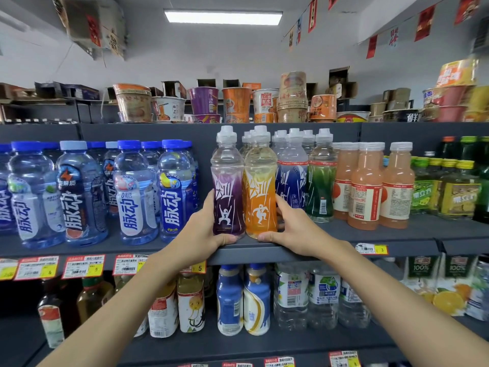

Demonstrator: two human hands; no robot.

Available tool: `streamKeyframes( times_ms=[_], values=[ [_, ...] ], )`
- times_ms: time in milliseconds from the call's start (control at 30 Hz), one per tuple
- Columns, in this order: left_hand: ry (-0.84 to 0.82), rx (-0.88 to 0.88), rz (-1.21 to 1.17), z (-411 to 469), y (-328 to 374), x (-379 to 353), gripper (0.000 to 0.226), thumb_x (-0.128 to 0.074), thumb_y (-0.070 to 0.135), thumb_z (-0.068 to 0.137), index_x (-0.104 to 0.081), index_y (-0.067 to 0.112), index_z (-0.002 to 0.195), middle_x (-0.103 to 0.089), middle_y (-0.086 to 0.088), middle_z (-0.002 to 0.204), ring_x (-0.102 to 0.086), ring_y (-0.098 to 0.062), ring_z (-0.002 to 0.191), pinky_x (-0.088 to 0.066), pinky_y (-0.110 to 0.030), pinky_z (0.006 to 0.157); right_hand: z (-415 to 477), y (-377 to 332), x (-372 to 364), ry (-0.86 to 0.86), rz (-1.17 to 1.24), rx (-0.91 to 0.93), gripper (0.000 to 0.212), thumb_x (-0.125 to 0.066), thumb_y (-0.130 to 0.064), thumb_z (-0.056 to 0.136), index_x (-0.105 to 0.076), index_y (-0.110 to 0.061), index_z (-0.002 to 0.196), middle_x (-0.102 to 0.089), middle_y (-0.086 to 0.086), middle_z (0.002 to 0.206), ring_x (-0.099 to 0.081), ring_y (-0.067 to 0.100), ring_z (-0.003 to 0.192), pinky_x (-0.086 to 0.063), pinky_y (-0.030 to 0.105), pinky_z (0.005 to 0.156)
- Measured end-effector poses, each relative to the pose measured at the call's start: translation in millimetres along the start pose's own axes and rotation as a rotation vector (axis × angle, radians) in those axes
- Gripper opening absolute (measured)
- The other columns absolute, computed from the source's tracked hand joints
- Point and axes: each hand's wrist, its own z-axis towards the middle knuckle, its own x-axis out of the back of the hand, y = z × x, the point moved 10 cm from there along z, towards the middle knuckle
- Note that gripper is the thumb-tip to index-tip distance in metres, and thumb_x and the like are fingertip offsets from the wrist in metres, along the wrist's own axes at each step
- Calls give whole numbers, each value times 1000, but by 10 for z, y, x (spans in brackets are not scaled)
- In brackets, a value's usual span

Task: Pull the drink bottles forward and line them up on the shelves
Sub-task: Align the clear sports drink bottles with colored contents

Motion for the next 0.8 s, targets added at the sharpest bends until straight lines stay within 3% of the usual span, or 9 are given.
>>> streamKeyframes(
  times_ms=[333, 467, 600, 700, 800],
  values=[
    [-36, -32, 23, -15, 69, 19, 111, -85, 36, 78, -6, 34, 156, -54, 37, 113, -56, 22, 102, -39, 4, 80, -7, -11, 9, 9, -15, 1, 100, -85, -47, 75, -23, -40, 153, -61, -10, 139, -63, 1, 116, -52, 32, 103],
    [-39, -34, 42, -34, 91, 22, 112, -84, 37, 79, -3, 35, 156, -49, 40, 112, -51, 29, 99, -36, 6, 80, -23, -16, 5, 3, -1, -15, 98, -85, -48, 76, -23, -42, 152, -60, -21, 132, -62, -8, 113, -52, 20, 98],
    [13, -42, 41, -60, 152, 77, 109, -88, 36, 74, -11, 40, 151, -52, 26, 122, -48, 28, 102, -36, 5, 82, -45, -60, 13, 10, -13, -26, 101, -84, -51, 74, -21, -45, 152, -58, -25, 128, -61, -12, 110, -49, 8, 90],
    [63, -62, 59, -131, 250, 116, 113, -89, 36, 72, -9, 37, 152, -47, 13, 140, -46, 15, 116, -36, -8, 95, -60, -35, 22, 14, -1, -54, 101, -86, -47, 74, -22, -43, 153, -57, -29, 125, -59, -17, 108, -48, 7, 92],
    [203, -96, 156, -239, 410, 211, 119, -89, 41, 70, -5, 33, 155, -32, 8, 148, -33, 3, 132, -29, -21, 105, -83, -39, 69, 50, -15, -49, 111, -84, -60, 67, -18, -42, 155, -49, -35, 124, -54, -23, 107, -44, 4, 94]
  ],
)
